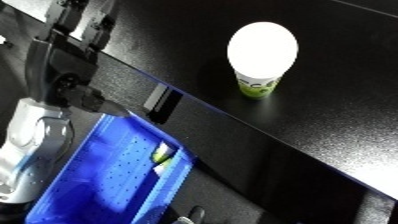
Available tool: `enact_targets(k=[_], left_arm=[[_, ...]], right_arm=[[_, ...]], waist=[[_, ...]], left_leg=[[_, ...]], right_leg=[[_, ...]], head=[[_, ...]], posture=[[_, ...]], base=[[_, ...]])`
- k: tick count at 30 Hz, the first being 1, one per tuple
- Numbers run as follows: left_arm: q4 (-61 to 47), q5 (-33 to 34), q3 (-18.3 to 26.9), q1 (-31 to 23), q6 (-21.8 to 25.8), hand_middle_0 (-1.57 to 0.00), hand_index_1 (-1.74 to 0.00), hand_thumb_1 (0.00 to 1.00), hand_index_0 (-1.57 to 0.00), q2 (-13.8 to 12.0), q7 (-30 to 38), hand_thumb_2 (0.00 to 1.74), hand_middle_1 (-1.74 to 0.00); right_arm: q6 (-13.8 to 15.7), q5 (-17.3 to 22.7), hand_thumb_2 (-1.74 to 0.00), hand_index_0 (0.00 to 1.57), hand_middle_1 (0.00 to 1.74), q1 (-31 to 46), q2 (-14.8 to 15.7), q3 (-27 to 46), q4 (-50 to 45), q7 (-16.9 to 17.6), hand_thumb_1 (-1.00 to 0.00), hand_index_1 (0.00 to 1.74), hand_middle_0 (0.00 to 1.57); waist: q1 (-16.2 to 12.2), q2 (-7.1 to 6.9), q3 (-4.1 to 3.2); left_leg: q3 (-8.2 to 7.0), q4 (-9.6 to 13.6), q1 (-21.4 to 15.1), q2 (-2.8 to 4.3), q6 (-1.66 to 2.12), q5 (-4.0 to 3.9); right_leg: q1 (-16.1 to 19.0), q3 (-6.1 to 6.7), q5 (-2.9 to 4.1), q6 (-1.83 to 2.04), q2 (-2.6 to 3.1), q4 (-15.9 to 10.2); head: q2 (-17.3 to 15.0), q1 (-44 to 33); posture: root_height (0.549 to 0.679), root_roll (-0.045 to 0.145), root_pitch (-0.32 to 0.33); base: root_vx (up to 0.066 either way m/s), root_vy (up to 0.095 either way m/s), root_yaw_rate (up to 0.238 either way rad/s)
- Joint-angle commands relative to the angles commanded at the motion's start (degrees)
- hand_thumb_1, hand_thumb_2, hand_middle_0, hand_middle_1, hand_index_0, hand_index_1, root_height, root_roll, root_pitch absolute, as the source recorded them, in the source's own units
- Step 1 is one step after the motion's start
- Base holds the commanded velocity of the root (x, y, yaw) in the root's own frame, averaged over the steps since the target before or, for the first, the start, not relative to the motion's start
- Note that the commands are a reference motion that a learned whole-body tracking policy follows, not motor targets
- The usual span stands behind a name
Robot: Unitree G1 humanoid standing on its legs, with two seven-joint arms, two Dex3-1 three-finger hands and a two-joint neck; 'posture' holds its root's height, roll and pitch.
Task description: Pick up the object and place it into the box
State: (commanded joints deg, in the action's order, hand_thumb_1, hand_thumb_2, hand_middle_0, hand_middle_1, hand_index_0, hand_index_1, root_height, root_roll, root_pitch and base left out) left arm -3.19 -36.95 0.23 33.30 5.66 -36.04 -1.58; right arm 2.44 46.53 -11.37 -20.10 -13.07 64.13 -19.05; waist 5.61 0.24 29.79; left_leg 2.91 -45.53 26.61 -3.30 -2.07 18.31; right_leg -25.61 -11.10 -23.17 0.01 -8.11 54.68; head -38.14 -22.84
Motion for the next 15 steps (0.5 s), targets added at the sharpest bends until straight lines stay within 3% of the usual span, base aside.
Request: enact_targets(k=[15], left_arm=[[8.91, -1.67, -11.57, 9.81, -5.48, 0.0, 0.0, 0.0, 0.0, 1.13, 5.75, 0.0, 0.0]], right_arm=[[-0.89, 0.29, 0.0, 0.0, 0.0, -2.29, -0.8, -2.49, 1.34, -0.06, 0.0, 0.0, 0.0]], waist=[[-3.13, -0.57, 0.0]], left_leg=[[-1.83, -2.33, 0.83, 0.76, -0.69, 1.09]], right_leg=[[-2.12, 1.46, 0.67, 0.82, 0.22, 1.13]], head=[[2.39, -2.09]], posture=[[0.613, 0.021, -0.036]], base=[[0.014, 0.026, -0.078]])
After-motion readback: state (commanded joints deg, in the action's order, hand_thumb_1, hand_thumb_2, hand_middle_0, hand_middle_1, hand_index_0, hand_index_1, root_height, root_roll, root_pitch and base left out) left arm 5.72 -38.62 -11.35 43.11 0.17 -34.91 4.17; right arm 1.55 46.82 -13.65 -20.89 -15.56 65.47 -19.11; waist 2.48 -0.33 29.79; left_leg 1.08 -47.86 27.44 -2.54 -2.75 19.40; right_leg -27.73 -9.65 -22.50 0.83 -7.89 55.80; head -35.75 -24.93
